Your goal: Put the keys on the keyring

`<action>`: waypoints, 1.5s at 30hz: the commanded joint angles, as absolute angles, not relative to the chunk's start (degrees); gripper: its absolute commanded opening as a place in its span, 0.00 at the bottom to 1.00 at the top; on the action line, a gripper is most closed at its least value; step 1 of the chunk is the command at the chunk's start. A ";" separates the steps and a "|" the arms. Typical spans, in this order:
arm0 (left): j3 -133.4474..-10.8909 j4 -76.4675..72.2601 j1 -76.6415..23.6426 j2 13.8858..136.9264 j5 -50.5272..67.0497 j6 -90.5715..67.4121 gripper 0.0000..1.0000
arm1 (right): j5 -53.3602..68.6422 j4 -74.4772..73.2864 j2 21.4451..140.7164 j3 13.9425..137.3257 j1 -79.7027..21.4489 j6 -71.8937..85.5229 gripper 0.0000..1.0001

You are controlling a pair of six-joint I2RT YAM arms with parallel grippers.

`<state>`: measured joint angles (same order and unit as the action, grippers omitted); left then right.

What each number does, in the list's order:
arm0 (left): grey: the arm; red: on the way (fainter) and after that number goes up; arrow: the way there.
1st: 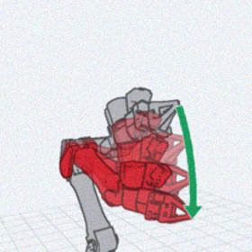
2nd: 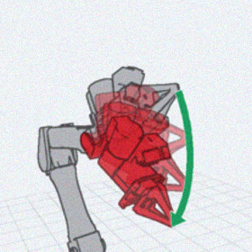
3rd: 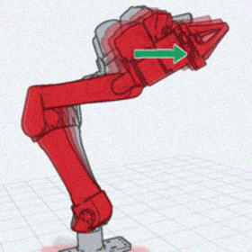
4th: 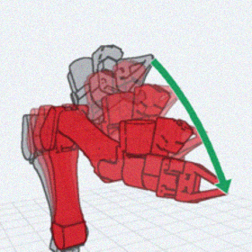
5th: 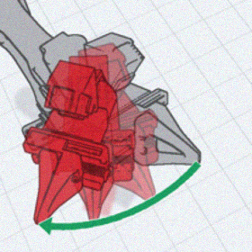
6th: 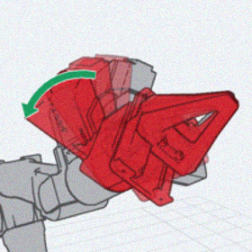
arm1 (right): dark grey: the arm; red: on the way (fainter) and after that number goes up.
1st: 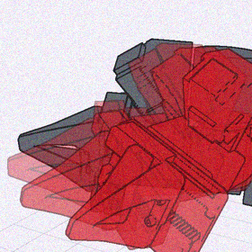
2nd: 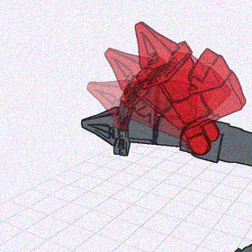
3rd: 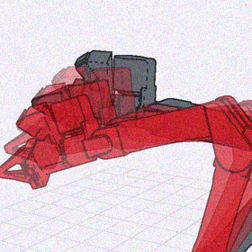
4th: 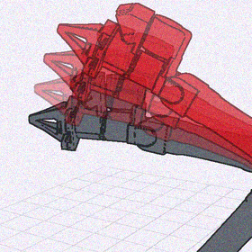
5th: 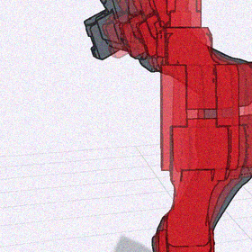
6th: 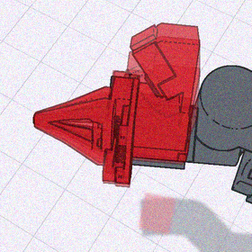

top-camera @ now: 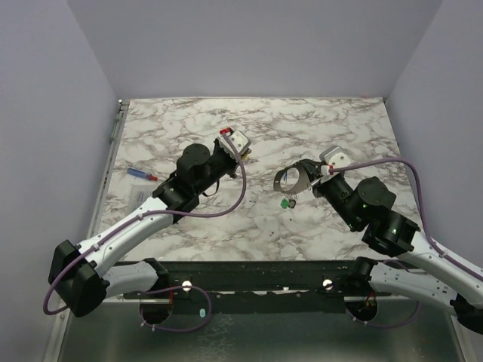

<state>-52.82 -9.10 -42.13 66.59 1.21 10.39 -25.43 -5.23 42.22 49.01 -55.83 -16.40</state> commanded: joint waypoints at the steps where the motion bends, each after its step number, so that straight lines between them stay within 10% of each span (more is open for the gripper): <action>1: -50.32 -12.26 -42.37 63.20 8.10 16.58 0.00 | -20.31 -3.76 41.51 49.00 -56.07 -18.72 0.01; 18: -43.76 -17.95 -42.33 57.78 33.85 21.10 0.00 | 4.33 -6.39 38.32 46.02 -56.07 -28.42 0.01; 45: -35.71 -17.05 -41.93 54.13 44.35 48.86 0.00 | 7.78 -7.61 33.50 35.98 -56.07 -52.56 0.01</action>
